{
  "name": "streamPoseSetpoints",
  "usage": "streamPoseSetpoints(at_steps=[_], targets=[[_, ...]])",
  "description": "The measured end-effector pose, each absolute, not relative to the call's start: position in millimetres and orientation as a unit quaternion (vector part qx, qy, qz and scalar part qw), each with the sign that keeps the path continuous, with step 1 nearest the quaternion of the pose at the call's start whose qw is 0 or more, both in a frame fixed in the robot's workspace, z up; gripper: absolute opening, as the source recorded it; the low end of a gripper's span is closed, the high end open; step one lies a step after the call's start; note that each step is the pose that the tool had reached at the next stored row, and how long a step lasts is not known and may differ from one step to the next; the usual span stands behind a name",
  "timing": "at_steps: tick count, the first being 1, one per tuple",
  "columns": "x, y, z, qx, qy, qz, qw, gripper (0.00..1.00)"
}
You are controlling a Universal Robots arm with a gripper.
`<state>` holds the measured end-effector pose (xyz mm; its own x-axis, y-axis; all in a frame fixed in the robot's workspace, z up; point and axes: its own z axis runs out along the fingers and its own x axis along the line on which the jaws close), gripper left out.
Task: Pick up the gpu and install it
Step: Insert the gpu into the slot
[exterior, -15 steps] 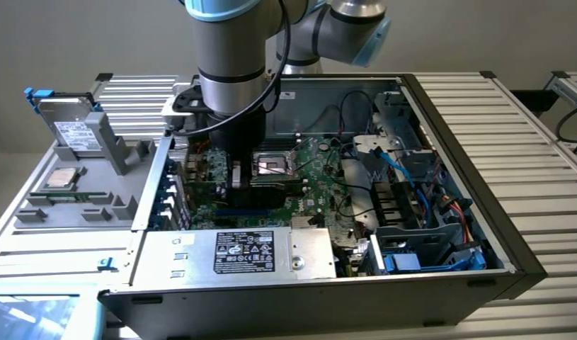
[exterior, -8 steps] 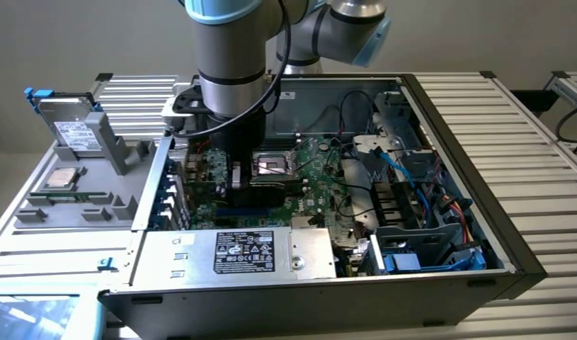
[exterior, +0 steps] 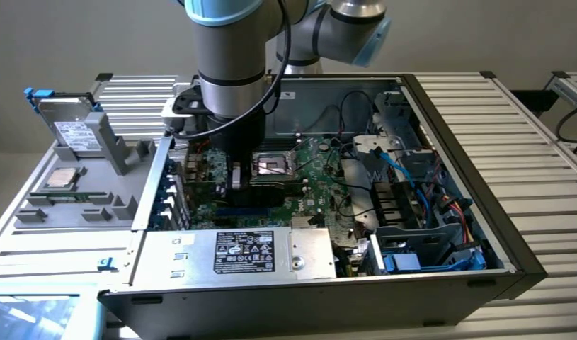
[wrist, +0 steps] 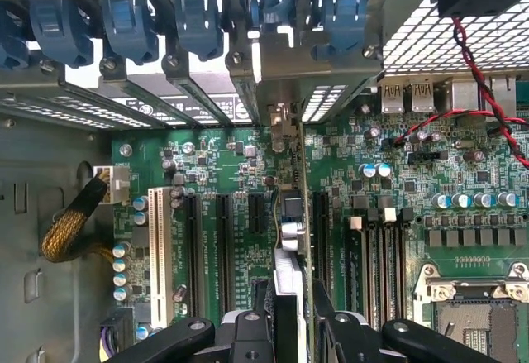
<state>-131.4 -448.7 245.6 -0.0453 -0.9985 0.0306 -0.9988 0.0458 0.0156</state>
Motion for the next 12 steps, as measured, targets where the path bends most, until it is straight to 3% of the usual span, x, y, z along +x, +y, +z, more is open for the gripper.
streamPoseSetpoints(at_steps=[12], targets=[[-133.8,-448.8,244.9,0.691,-0.723,0.003,0.014,0.29]])
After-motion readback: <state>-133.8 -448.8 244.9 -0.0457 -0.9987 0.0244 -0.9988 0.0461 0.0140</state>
